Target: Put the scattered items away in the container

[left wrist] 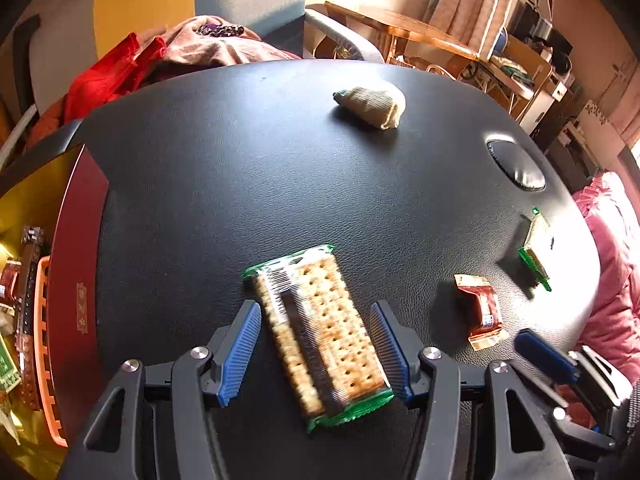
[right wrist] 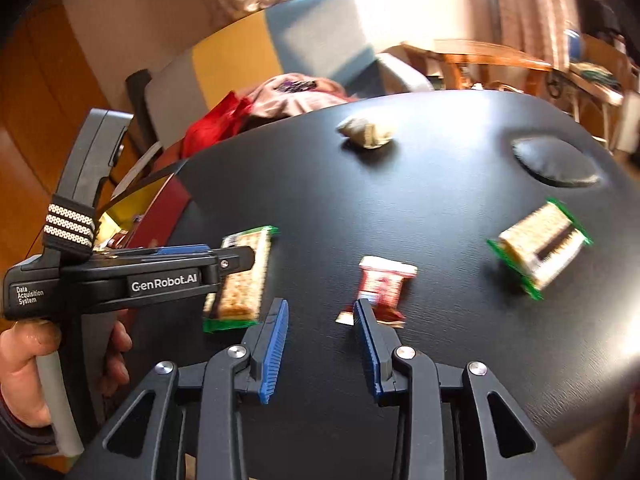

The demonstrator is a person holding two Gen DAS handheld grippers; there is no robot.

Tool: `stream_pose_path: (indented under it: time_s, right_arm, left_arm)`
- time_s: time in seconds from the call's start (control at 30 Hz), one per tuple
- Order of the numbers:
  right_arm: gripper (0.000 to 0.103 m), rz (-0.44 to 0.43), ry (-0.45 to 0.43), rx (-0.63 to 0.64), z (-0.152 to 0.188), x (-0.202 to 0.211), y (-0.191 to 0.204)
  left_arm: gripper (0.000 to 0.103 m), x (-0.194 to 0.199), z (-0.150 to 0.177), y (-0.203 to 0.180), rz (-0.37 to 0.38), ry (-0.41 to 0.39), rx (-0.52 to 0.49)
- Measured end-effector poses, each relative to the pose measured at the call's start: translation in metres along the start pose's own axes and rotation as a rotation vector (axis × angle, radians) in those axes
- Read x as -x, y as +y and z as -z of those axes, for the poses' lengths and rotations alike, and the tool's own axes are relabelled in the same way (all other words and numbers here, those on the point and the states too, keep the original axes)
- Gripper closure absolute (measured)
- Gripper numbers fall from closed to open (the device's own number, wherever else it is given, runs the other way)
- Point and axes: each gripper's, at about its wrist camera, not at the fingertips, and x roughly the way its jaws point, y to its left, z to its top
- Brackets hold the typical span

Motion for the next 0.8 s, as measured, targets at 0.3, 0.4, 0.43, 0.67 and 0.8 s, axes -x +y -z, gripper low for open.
stream_pose_path:
  time_s: [0.3,0.4,0.43,0.67,0.8]
  right_arm:
    - [0.052,0.071,-0.013,-0.055,0.000,0.003,-0.021]
    - [0.051,0.087,-0.009,-0.044,-0.003,-0.004,-0.021]
    - [0.051,0.094,-0.006,-0.038,-0.004,-0.007,-0.020]
    - [0.056,0.141,0.017,-0.027,-0.012,-0.027,-0.018]
    - [0.068,0.140,0.035,-0.022,-0.013,-0.035,-0.017]
  left_arm:
    - [0.044,-0.007,0.007,-0.001,-0.057,0.004,0.010]
    - [0.044,-0.013,0.010,0.006,-0.051,0.025,0.032]
    - [0.045,-0.014,0.010,0.008,-0.049,0.030,0.035]
    - [0.045,-0.013,0.013,0.009,-0.057,0.025,0.013]
    - [0.045,-0.011,0.014,0.012,-0.042,0.030,0.010]
